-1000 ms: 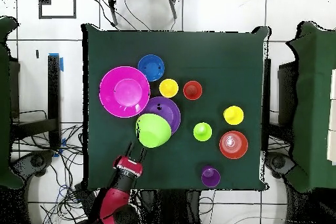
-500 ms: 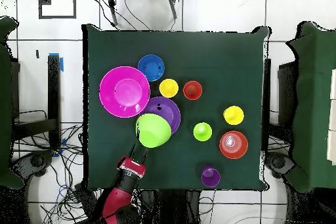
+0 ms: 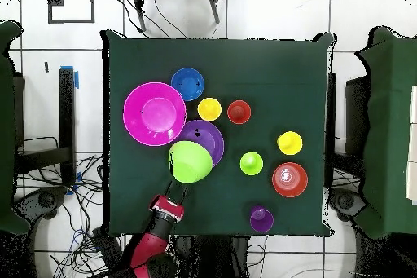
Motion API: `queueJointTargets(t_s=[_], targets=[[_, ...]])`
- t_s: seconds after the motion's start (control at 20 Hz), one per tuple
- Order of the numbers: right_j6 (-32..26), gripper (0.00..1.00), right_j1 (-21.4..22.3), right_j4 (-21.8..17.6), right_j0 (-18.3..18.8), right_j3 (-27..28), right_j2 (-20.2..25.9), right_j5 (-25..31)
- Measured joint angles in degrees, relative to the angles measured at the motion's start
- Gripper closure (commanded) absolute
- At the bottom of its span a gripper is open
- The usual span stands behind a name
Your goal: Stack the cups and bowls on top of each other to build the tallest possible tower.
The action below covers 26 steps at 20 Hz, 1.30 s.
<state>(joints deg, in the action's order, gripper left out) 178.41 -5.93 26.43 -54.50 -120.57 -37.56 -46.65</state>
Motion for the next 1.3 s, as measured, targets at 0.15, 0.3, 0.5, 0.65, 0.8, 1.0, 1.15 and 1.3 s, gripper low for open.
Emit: queueJointTargets(t_s=[0.15, 0.3, 0.5, 0.65, 0.8, 1.0, 1.15, 1.3], targets=[[0.00, 0.00, -0.88, -0.04, 0.61, 1.00, 0.01, -0.01], [0.00, 0.00, -1.08, -0.05, 0.94, 1.54, 0.00, -0.01], [0.00, 0.00, -1.56, -0.51, 1.46, 2.73, 0.00, -0.01], [0.00, 0.00, -2.01, -1.38, 2.09, 3.60, 0.01, -0.01], [0.00, 0.00, -2.14, -2.08, 2.73, 4.08, 0.01, -0.01], [0.00, 0.00, -2.15, -2.51, 3.43, 4.60, 0.00, -0.01], [0.00, 0.00, -2.14, -2.54, 3.52, 4.67, 0.01, 0.00], [0.00, 0.00, -2.05, -2.64, 3.54, 4.68, 0.00, 0.00]])
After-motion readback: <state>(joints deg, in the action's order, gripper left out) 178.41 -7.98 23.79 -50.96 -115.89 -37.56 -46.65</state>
